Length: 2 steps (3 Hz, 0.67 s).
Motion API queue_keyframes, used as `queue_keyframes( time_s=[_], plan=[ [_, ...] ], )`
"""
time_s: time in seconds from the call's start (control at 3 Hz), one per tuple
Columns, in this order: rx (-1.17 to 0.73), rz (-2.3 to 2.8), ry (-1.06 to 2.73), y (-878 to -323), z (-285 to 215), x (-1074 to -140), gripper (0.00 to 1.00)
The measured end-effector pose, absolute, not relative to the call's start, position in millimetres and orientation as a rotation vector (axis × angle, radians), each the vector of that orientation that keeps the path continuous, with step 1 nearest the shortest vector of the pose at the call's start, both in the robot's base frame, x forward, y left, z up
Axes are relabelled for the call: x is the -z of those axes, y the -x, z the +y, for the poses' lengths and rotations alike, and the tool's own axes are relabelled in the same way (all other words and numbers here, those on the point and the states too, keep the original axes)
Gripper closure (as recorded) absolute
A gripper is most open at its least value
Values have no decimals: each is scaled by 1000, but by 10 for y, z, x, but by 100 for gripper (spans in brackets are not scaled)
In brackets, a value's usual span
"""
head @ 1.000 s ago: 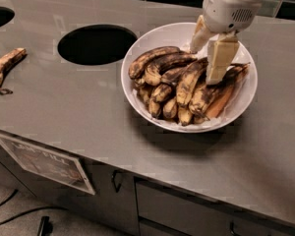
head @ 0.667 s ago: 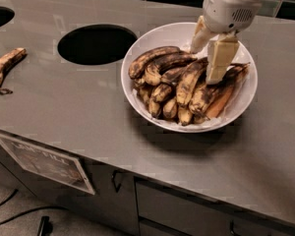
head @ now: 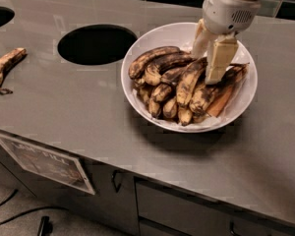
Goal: Pick banana from white bowl
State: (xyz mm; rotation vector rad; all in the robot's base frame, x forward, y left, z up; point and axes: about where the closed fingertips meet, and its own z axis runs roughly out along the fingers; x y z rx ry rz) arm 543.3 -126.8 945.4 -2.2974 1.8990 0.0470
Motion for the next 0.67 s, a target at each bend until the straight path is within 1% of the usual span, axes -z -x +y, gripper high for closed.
queue_keyframes(
  time_s=[0.33, 0.67],
  plan=[
    [-47, 1899, 2301, -5436, -1269, -9454, 47],
    [-43, 1900, 2302, -5429, -1272, -9465, 54]
  ],
)
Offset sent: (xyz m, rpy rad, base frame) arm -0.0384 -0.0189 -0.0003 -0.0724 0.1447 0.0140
